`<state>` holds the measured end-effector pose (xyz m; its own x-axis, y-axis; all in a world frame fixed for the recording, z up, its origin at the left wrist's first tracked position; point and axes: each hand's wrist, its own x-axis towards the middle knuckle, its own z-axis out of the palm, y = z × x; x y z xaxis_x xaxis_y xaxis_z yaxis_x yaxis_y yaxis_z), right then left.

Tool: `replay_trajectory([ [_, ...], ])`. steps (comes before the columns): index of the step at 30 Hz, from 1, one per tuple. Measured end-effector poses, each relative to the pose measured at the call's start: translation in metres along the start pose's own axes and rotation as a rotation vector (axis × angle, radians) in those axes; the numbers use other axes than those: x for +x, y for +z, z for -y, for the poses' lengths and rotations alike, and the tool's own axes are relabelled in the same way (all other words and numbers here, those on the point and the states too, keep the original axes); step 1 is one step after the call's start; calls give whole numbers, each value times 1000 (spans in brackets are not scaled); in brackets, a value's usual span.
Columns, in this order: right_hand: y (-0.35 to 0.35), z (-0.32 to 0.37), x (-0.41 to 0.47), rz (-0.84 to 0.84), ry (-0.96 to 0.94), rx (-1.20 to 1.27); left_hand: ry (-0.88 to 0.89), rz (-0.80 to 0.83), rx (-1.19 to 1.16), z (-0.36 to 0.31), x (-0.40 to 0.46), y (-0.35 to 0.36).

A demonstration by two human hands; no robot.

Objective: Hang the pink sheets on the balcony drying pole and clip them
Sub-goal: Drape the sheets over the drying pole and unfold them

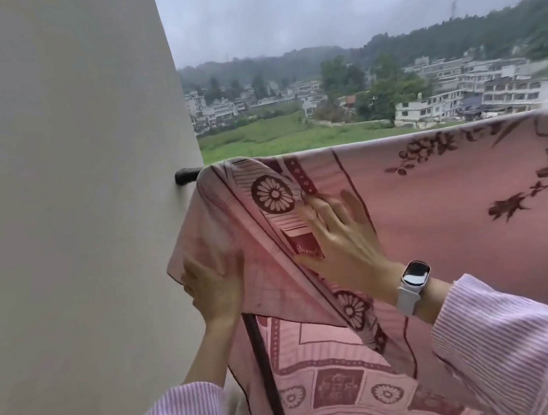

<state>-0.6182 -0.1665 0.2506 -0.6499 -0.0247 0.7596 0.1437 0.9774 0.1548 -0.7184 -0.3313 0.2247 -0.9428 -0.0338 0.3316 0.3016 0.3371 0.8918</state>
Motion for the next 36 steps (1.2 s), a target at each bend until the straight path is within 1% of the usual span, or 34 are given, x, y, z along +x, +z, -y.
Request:
replay_trajectory([
  [1,4,8,-1,22,28,-23,-86,31,-61,8,1,-1],
  [3,7,14,3,38,86,-78,-199,129,-217,22,-1,-1],
  [5,8,15,7,0,95,-117,-309,231,-351,24,-7,1],
  [8,8,21,-5,-88,-40,-71,-409,310,-378,29,-17,10],
  [9,10,27,-17,-67,-93,-41,-432,337,-389,32,-22,12],
  [11,19,40,-50,24,-153,-22,-469,372,-415,38,-32,16],
  [12,25,44,-69,71,-150,-32,-463,367,-435,43,-36,18],
  [14,37,47,-102,153,-80,-48,-392,294,-466,49,-45,21],
  [17,52,49,-129,271,105,-48,-185,168,-360,49,-60,19],
  [18,55,51,-135,287,154,-36,-113,121,-317,47,-65,15],
  [20,60,54,-144,264,202,-27,-27,-4,-297,43,-72,3],
  [22,61,51,-151,200,185,-14,-23,-124,-312,40,-71,-14],
  [23,60,49,-154,170,166,8,-26,-151,-321,41,-70,-21],
  [24,59,47,-158,140,145,38,-31,-139,-352,43,-70,-27],
  [25,58,48,-163,109,128,73,-53,-86,-408,46,-72,-31],
  [27,53,57,-175,59,104,133,-140,108,-501,52,-90,-32],
  [28,50,64,-182,45,99,155,-179,228,-503,58,-102,-27],
  [30,49,79,-200,48,99,172,-219,446,-452,65,-134,-15],
  [31,48,85,-208,66,106,167,-212,519,-413,67,-150,-10],
  [32,48,89,-216,91,112,160,-196,534,-387,70,-162,-4],
  [35,39,92,-228,91,115,186,-173,359,-284,78,-172,2],
  [36,34,92,-230,78,112,198,-194,320,-305,85,-172,3],
])
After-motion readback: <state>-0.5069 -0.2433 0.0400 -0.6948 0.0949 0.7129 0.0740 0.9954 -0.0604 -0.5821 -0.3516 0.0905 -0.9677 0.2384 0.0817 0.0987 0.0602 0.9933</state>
